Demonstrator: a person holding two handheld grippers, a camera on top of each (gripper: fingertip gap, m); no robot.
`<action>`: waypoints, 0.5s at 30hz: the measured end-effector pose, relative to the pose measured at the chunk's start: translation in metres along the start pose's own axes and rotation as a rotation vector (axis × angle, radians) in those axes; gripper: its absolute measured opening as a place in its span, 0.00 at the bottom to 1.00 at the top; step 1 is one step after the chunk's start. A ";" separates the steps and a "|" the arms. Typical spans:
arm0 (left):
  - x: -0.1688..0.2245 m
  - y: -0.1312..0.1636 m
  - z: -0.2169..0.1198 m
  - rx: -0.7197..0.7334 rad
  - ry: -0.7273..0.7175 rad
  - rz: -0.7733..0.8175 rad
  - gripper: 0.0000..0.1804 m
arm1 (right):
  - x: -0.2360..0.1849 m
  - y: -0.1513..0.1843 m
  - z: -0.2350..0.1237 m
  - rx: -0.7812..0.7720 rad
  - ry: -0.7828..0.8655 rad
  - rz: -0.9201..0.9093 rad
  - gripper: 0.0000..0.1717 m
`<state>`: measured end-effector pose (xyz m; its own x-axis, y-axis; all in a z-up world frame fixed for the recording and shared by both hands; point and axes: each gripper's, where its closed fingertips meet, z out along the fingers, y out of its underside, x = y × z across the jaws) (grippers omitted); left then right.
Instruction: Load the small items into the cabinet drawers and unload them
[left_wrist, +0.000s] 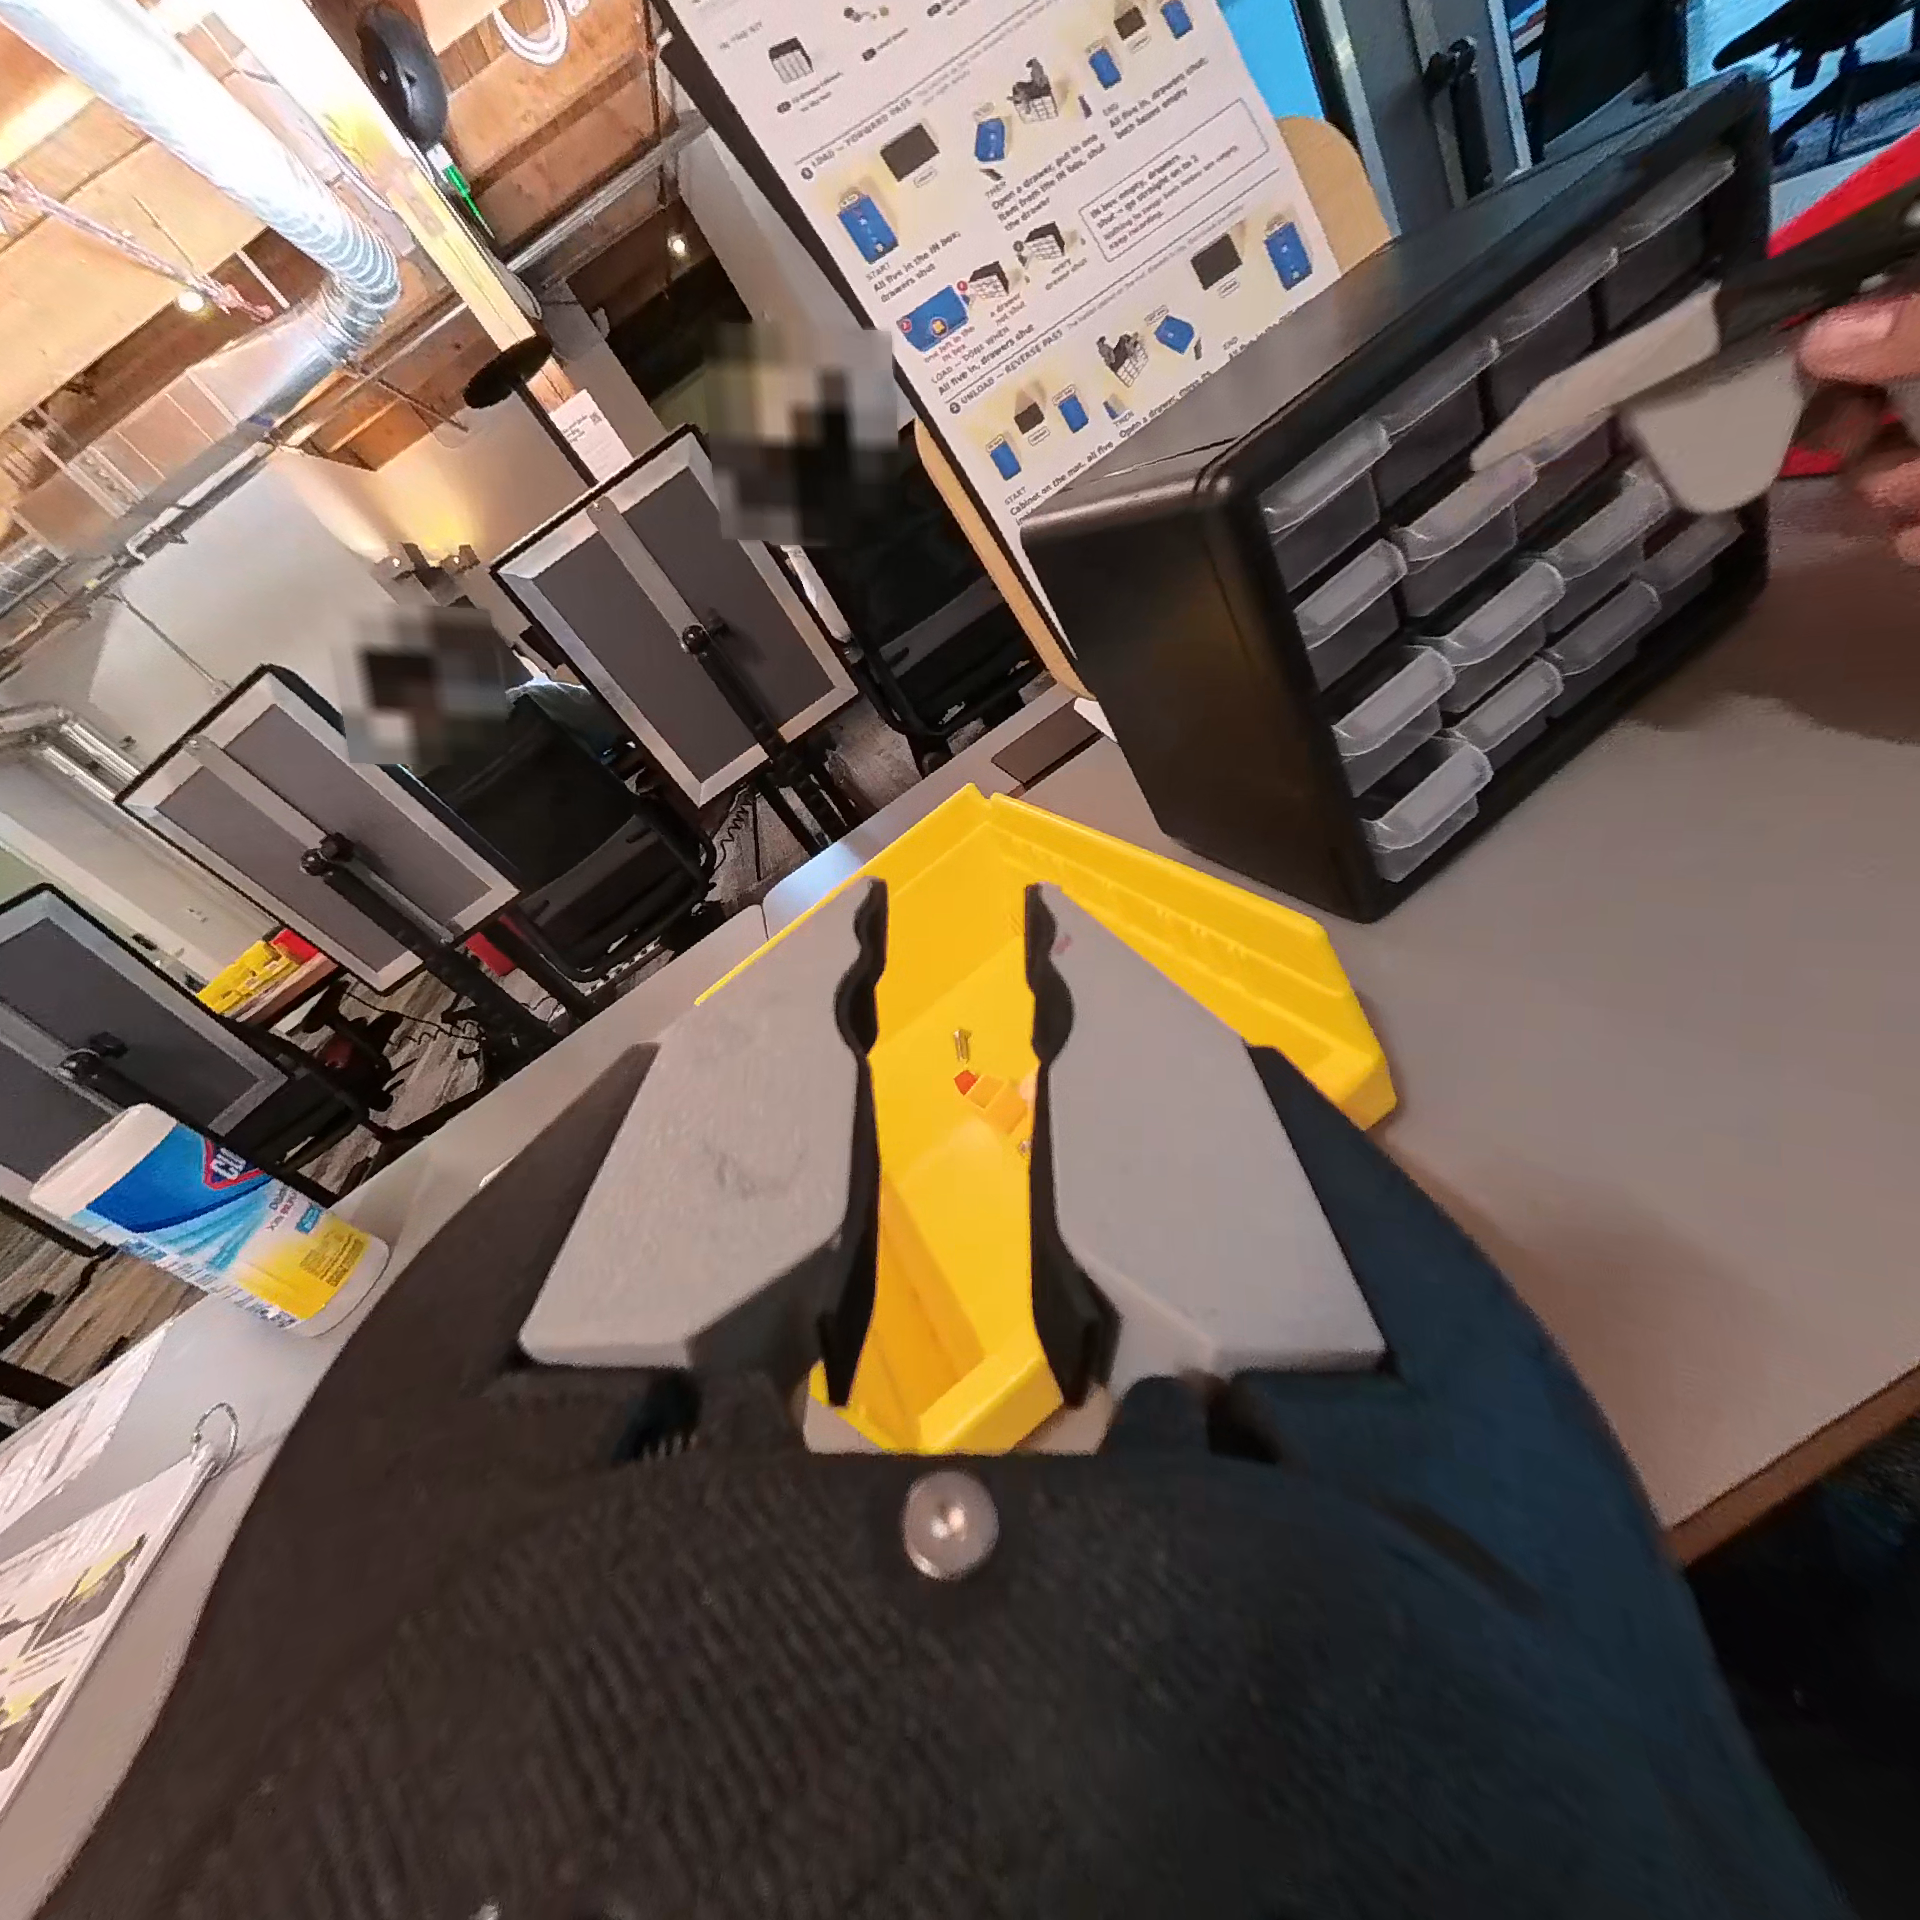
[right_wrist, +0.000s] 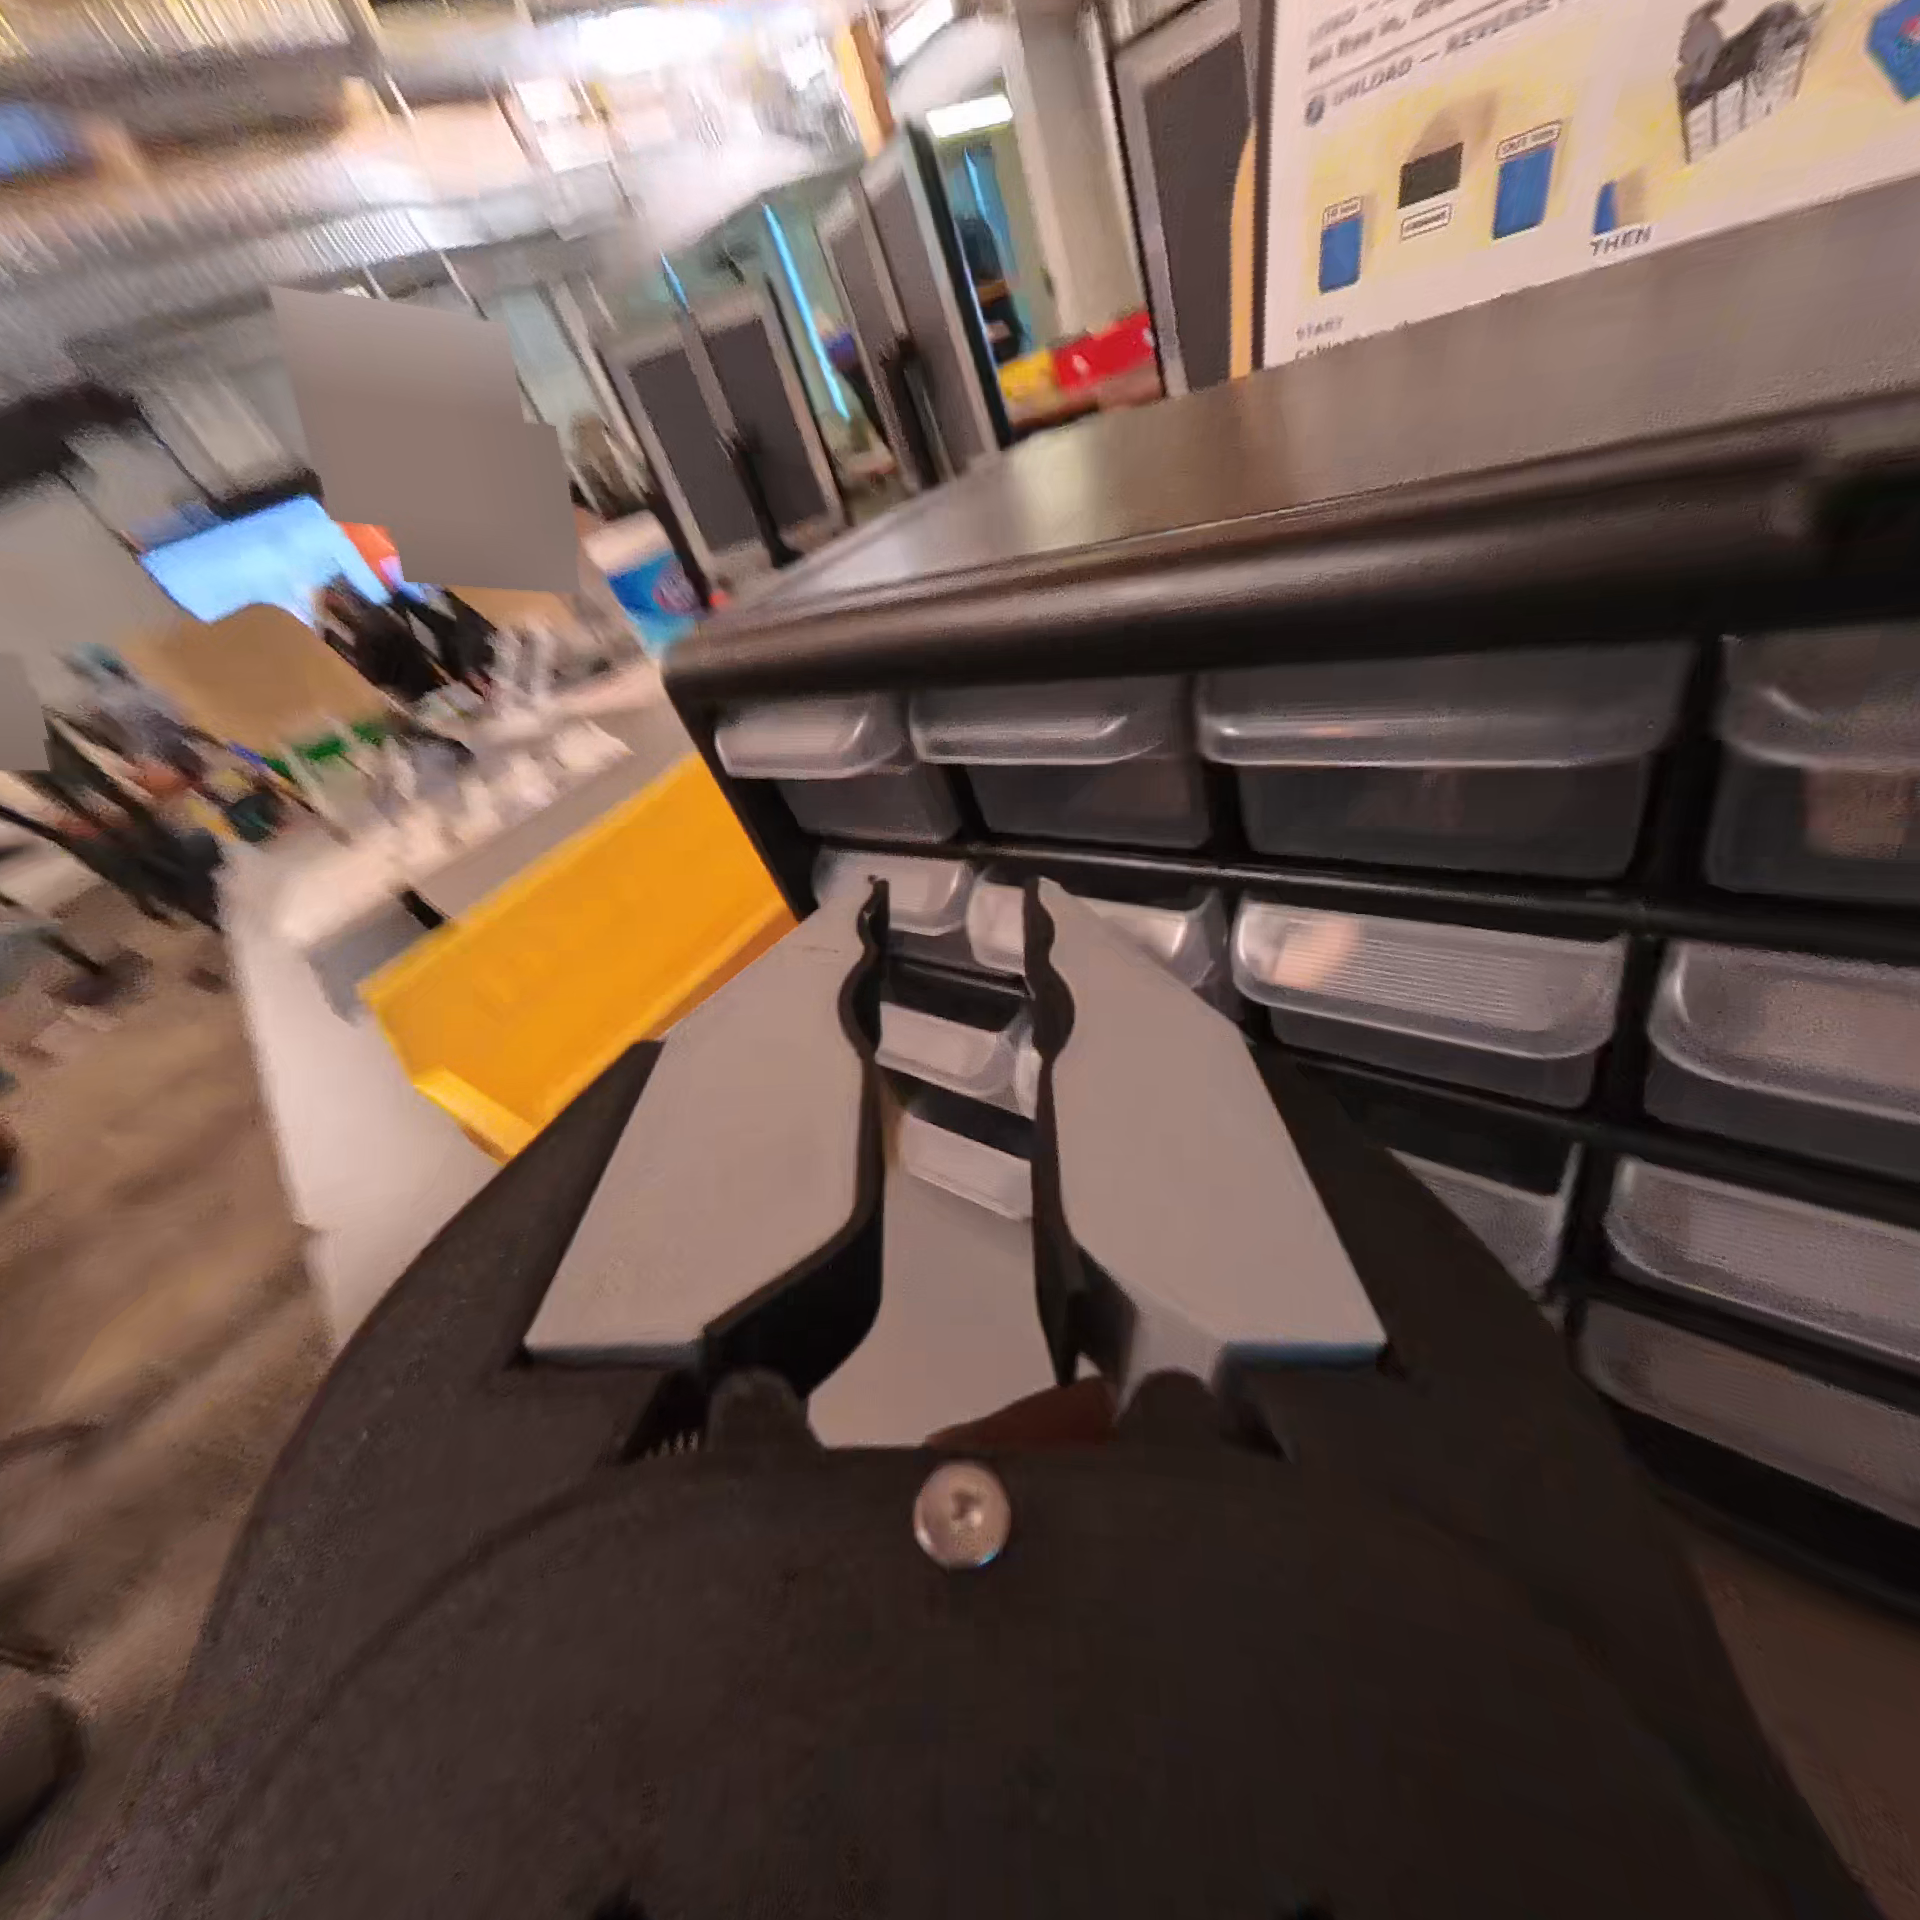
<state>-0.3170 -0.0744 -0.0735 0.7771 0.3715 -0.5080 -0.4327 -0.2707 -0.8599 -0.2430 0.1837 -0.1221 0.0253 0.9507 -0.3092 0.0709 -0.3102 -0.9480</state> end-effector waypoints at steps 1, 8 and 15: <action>0.001 -0.001 0.001 0.002 0.003 -0.002 0.13 | 0.001 -0.005 -0.002 0.043 -0.045 0.076 0.14; 0.010 -0.001 0.005 -0.005 0.013 0.023 0.14 | 0.007 -0.022 0.002 0.184 -0.244 0.362 0.19; 0.006 -0.001 0.001 -0.004 0.003 0.023 0.14 | 0.003 -0.032 0.006 0.253 -0.313 0.447 0.13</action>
<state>-0.3126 -0.0710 -0.0762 0.7686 0.3624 -0.5271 -0.4484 -0.2826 -0.8480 -0.2506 0.1962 -0.0930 -0.2995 0.6956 -0.6531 -0.1194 -0.7064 -0.6976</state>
